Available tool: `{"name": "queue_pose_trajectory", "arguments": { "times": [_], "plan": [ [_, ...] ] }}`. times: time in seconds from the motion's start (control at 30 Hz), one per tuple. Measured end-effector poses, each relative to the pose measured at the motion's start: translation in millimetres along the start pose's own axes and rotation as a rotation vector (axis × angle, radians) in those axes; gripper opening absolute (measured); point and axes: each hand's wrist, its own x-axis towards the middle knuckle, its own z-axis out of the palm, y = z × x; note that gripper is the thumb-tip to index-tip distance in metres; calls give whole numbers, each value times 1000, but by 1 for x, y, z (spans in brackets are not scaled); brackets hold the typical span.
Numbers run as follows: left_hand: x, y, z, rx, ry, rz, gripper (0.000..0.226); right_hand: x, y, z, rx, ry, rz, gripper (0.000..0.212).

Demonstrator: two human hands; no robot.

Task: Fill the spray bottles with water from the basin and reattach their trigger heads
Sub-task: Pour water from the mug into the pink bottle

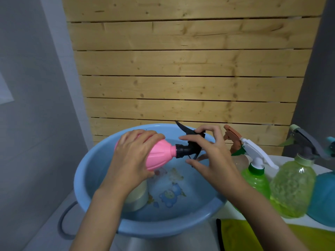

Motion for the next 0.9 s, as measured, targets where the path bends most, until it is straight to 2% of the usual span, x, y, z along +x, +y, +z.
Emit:
{"name": "queue_pose_trajectory", "arguments": {
  "times": [0.1, 0.23, 0.33, 0.43, 0.6, 0.9],
  "plan": [
    [-1, 0, 0, -18, -3, -10, 91, -1, -2, 2, -156, 11, -2, 65],
    [-1, 0, 1, -46, 3, -22, 89, -2, -3, 0, -193, 52, 16, 43],
    [0, -2, 2, -54, 3, -10, 90, -2, -1, 2, -199, 63, 56, 36],
    [0, -1, 2, -67, -8, -15, 90, -3, 2, 0, -200, 85, 87, 32],
    [0, -1, 1, -88, -25, -18, 91, -7, 5, -7, -188, 147, 87, 38],
    [-2, -2, 1, -111, -16, -9, 88, -17, 11, -16, -252, 160, 75, 29]
  ]
}}
